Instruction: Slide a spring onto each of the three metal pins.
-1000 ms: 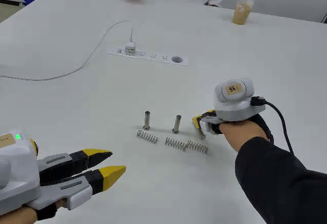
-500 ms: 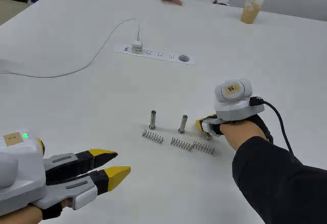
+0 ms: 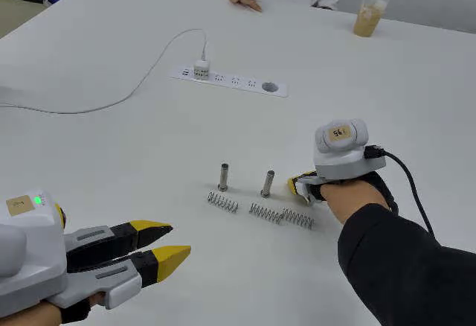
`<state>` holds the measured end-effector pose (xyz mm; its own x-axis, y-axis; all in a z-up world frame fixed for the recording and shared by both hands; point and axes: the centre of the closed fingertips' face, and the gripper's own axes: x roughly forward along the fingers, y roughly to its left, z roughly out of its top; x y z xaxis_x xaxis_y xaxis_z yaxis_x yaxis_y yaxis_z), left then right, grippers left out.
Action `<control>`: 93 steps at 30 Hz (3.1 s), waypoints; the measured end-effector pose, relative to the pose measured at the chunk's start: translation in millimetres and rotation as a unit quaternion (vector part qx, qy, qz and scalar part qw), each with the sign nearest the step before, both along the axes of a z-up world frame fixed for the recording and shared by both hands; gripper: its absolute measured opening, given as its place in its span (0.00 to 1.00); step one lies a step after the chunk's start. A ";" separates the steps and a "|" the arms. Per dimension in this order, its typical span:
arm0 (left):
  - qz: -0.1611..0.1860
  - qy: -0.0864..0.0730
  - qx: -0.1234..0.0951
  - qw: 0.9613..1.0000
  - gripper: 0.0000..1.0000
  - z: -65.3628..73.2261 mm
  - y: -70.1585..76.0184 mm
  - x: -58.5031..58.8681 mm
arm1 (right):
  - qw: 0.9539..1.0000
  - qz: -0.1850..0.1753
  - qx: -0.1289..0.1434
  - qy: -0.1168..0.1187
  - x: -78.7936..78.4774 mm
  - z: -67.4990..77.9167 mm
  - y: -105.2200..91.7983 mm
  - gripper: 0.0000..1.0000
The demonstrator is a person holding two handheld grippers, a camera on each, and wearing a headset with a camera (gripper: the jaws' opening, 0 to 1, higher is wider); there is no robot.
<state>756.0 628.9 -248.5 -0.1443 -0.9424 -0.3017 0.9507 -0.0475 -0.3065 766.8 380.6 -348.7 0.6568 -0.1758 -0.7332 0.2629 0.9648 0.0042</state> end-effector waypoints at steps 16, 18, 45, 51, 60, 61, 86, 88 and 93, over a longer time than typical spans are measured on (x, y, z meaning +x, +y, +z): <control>-0.003 -0.007 0.000 1.000 0.24 1.1 -0.2 -1.1 | 0.998 -0.027 0.014 -0.063 -15.4 31.9 -0.1 0.09; -0.002 -0.009 -0.001 1.000 0.24 1.7 -0.1 -1.1 | 0.997 -0.028 0.012 -0.069 -18.6 34.9 2.4 0.09; -0.011 -0.018 -0.003 1.000 0.24 3.8 -0.8 -5.7 | 0.992 -0.018 -0.033 -0.119 -42.2 52.2 14.3 0.09; -0.011 -0.018 -0.003 1.000 0.24 3.8 -1.0 -6.0 | 0.992 -0.007 -0.045 -0.120 -46.4 51.1 18.5 0.10; -0.011 -0.018 -0.006 1.000 0.24 4.2 -0.9 -5.6 | 0.992 0.005 -0.057 -0.111 -47.3 49.6 19.6 0.10; -0.011 -0.018 -0.006 1.000 0.24 4.2 -0.9 -5.6 | 0.992 0.006 -0.057 -0.109 -47.4 49.1 19.3 0.10; -0.012 -0.018 -0.007 1.000 0.25 4.6 -0.9 -5.7 | 0.991 0.015 -0.058 -0.122 -63.6 65.9 24.4 0.13; -0.011 -0.018 -0.007 1.000 0.25 4.8 -0.8 -5.2 | 0.990 0.021 -0.059 -0.125 -65.3 69.1 27.1 0.13; -0.010 -0.018 -0.007 1.000 0.25 4.9 -0.7 -5.5 | 0.990 0.035 -0.055 -0.128 -68.4 72.2 33.9 0.13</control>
<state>750.5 628.2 -243.5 -0.1534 -0.9436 -0.2933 0.9599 -0.0717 -0.2711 698.4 414.5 -276.5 0.8321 -0.1930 -0.5200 0.1998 0.9789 -0.0435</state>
